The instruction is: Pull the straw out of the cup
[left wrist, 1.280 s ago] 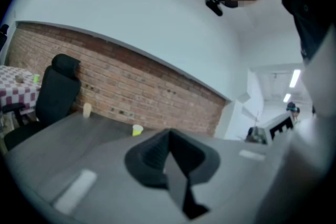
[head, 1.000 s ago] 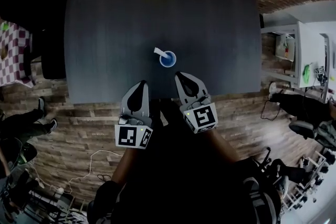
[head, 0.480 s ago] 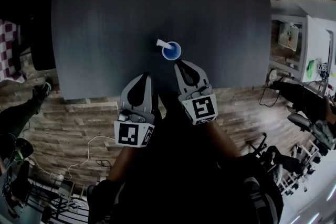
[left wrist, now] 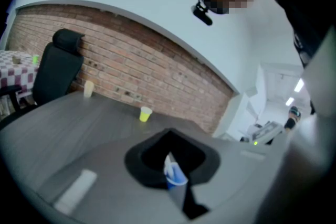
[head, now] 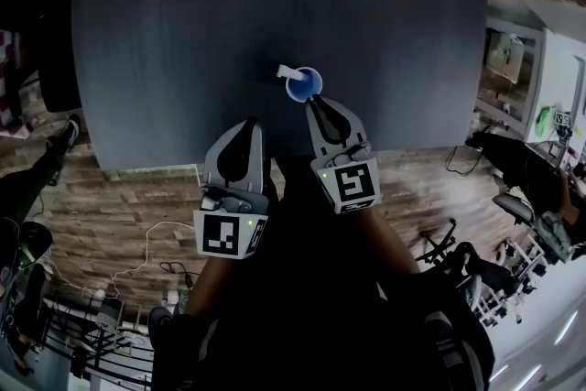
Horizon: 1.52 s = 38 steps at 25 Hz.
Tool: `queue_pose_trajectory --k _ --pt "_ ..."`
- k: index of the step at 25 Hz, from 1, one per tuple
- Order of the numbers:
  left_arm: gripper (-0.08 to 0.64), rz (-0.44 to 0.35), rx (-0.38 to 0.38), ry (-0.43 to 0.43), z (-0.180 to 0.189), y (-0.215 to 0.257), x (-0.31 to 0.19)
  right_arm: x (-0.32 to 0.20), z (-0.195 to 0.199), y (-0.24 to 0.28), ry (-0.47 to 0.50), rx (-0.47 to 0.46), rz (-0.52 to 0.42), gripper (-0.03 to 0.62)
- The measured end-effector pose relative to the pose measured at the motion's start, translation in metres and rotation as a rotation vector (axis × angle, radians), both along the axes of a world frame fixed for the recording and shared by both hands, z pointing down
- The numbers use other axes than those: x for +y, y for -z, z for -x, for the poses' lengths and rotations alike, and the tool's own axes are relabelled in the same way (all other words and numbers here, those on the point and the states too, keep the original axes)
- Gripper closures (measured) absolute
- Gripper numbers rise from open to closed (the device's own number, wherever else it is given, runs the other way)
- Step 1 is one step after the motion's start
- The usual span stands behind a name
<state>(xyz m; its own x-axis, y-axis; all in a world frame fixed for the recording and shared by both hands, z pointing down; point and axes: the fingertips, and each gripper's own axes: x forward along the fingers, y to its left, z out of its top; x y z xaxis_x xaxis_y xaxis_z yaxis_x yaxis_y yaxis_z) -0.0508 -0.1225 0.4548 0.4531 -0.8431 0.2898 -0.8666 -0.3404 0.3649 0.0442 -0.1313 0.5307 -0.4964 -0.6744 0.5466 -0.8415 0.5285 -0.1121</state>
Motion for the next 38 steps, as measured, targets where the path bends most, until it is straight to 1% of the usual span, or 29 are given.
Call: queue_pose_trajectory --k 7,8,11,13,27,38 --pt "0.555 0.029 0.008 0.001 0.004 -0.013 -0.007 -0.010 0.008 -0.016 0.032 0.036 0.026 0.581" --pt "0.555 0.033 0.011 0.002 0.005 -0.015 -0.008 -0.011 0.010 -0.018 0.041 0.043 0.031 0.573" --pt "0.555 0.038 0.021 0.009 0.007 -0.016 -0.011 -0.013 0.014 -0.026 0.061 0.068 0.050 0.516" --pt "0.555 0.042 0.025 0.013 0.009 -0.018 -0.013 -0.015 0.016 -0.030 0.066 0.083 0.058 0.503" --pt "0.555 0.084 0.040 0.014 0.024 -0.036 -0.021 -0.023 0.021 -0.052 0.074 0.160 0.087 0.491" --pt "0.555 0.103 0.055 0.009 0.030 -0.045 -0.025 -0.027 0.026 -0.058 0.080 0.196 0.097 0.491"
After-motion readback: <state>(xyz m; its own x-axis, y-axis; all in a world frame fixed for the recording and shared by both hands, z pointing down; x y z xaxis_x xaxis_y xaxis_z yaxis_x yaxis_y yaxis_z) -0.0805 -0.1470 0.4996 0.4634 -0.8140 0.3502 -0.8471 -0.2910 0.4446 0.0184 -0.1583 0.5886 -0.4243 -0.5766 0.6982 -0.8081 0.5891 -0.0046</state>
